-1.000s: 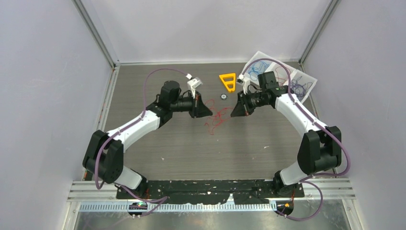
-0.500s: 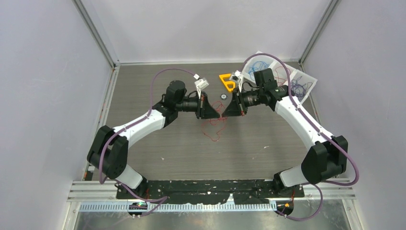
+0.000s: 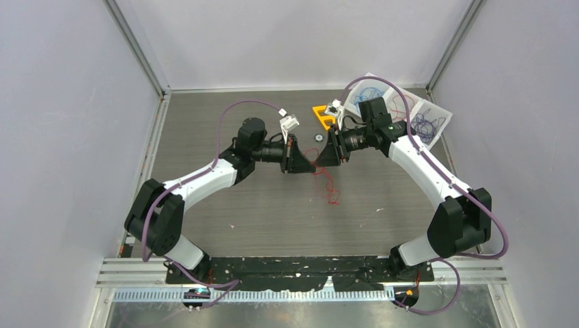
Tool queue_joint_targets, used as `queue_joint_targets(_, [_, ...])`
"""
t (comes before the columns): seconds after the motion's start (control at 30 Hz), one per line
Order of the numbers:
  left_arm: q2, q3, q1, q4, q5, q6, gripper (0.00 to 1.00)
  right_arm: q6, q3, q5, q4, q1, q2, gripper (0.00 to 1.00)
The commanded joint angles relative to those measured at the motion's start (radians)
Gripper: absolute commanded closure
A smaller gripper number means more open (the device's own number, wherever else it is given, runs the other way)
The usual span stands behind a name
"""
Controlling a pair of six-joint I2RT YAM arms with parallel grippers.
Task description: Untangle the cables
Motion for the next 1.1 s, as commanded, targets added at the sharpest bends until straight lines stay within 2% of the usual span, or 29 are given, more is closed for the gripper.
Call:
queue_joint_targets(0.0, [0.004, 0.003, -0.003, 0.069, 0.018, -0.021, 1.00, 0.018, 0.022, -0.063, 0.035, 0.006, -0.011, 0.61])
queue_joint_targets(0.17, [0.015, -0.004, -0.003, 0.063, 0.032, -0.012, 1.00, 0.023, 0.015, -0.089, 0.036, 0.006, -0.023, 0.59])
queue_joint_targets(0.23, [0.019, 0.000, -0.003, 0.068, 0.044, -0.017, 1.00, 0.039, 0.005, -0.088, 0.061, 0.007, -0.031, 0.65])
queue_joint_targets(0.33, [0.023, 0.012, -0.005, 0.086, 0.074, -0.041, 1.00, 0.065, -0.002, -0.075, 0.105, 0.006, -0.043, 0.85])
queue_joint_targets(0.4, [0.026, 0.018, -0.004, 0.090, 0.092, -0.050, 1.00, 0.083, -0.001, -0.073, 0.125, 0.006, -0.046, 0.93])
queue_joint_targets(0.5, [0.019, 0.015, -0.005, 0.075, 0.100, -0.040, 0.99, 0.098, 0.005, -0.063, 0.132, 0.002, -0.055, 0.94])
queue_joint_targets(0.57, [0.006, 0.008, -0.003, 0.037, 0.088, -0.011, 0.82, 0.108, 0.007, -0.049, 0.139, -0.012, -0.067, 0.95])
queue_joint_targets(0.63, [-0.014, -0.005, 0.003, -0.009, 0.065, 0.018, 0.59, 0.136, 0.006, -0.044, 0.161, -0.035, -0.076, 0.95])
queue_joint_targets(0.8, [-0.076, -0.058, 0.057, -0.064, -0.016, 0.052, 0.28, 0.241, 0.009, -0.031, 0.245, -0.115, -0.094, 0.94])
queue_joint_targets(0.9, [-0.107, -0.066, 0.091, -0.122, -0.067, 0.107, 0.19, 0.272, 0.033, -0.020, 0.273, -0.177, -0.088, 0.95])
queue_joint_targets(1.07, [-0.137, -0.057, 0.136, -0.197, -0.113, 0.180, 0.16, 0.283, 0.143, -0.009, 0.276, -0.256, -0.040, 0.94])
